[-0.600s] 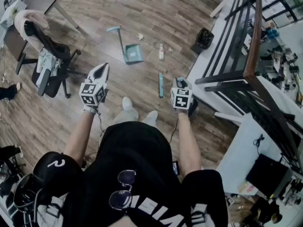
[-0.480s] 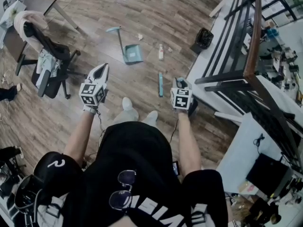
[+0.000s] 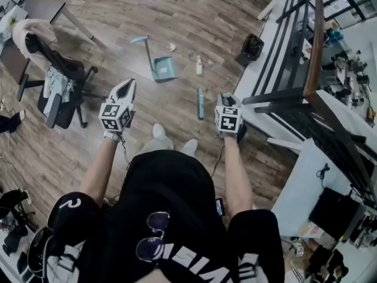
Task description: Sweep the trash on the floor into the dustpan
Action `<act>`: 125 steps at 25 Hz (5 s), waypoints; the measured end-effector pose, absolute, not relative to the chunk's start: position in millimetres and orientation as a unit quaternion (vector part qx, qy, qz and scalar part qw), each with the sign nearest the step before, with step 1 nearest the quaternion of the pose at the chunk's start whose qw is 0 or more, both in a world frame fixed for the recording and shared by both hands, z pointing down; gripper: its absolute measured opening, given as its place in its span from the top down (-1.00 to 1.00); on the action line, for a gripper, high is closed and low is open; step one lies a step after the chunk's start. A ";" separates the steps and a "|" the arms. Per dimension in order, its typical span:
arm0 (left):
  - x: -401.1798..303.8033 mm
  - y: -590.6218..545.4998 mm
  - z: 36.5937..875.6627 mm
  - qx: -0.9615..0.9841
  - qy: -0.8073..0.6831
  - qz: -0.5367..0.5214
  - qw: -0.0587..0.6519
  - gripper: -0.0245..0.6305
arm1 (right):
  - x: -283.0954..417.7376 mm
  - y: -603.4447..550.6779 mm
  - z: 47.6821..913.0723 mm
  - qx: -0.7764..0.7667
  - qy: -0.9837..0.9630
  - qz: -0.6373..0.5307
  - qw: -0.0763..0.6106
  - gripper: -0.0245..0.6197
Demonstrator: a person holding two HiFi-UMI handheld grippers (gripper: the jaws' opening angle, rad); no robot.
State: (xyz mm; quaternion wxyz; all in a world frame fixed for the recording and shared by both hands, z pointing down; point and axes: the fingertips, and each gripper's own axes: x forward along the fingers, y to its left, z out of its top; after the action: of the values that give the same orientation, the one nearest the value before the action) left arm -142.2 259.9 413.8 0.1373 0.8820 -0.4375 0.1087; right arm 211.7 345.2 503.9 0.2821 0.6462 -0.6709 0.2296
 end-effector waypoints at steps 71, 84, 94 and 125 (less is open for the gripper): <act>-69.9 -39.9 473.1 0.856 -0.454 0.171 0.181 0.93 | 299.6 -13.8 495.9 0.602 -0.711 0.206 0.300 0.66; -119.2 -97.1 562.9 0.840 -0.439 0.244 0.204 0.93 | 243.4 -108.4 519.4 0.579 -0.730 0.189 0.310 0.66; -142.3 -128.7 642.8 0.810 -0.476 0.270 0.211 0.93 | 196.3 -189.0 584.8 0.509 -0.784 0.140 0.326 0.66; -160.6 -123.8 726.7 0.805 -0.460 0.314 0.205 0.67 | 123.4 -281.5 670.8 0.411 -0.843 0.047 0.344 0.66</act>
State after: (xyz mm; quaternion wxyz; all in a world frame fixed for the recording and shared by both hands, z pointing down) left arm -160.6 -123.8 726.7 0.2046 0.8053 -0.4595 0.3139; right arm 123.4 -281.5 670.8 0.3439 0.4107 -0.8432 0.0465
